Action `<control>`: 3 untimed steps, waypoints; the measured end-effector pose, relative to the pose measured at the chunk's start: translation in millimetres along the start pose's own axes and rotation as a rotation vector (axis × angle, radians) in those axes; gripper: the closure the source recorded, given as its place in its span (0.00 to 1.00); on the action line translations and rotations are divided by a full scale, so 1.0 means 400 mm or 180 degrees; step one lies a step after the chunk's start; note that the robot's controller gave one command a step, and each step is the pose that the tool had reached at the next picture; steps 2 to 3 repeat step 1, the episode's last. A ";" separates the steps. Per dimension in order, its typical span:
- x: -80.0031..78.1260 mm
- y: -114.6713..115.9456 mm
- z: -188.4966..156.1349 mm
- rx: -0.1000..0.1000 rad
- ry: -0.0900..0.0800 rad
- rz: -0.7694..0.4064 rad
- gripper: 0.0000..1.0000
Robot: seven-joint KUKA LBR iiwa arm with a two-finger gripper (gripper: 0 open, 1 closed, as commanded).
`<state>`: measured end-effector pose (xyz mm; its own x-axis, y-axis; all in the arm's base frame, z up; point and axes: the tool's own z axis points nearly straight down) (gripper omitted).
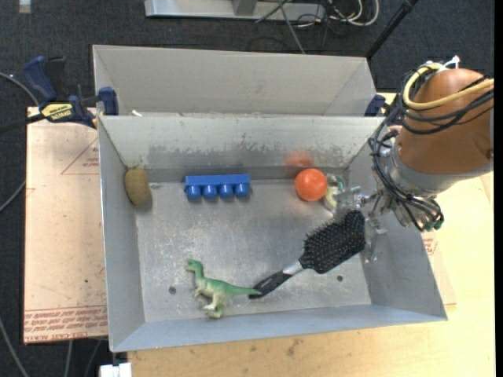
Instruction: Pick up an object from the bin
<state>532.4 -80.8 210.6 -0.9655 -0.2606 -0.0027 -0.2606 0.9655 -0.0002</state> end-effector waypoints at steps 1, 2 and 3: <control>0.000 0.000 0.000 0.0000 0.0000 0.0000 1.00; 0.000 0.000 0.000 0.0000 0.0000 0.0000 1.00; 0.000 0.000 0.000 0.0000 0.0000 0.0000 1.00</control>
Offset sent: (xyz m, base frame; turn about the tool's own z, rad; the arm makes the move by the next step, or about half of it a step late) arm -0.0375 -0.0003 -0.1228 -0.0520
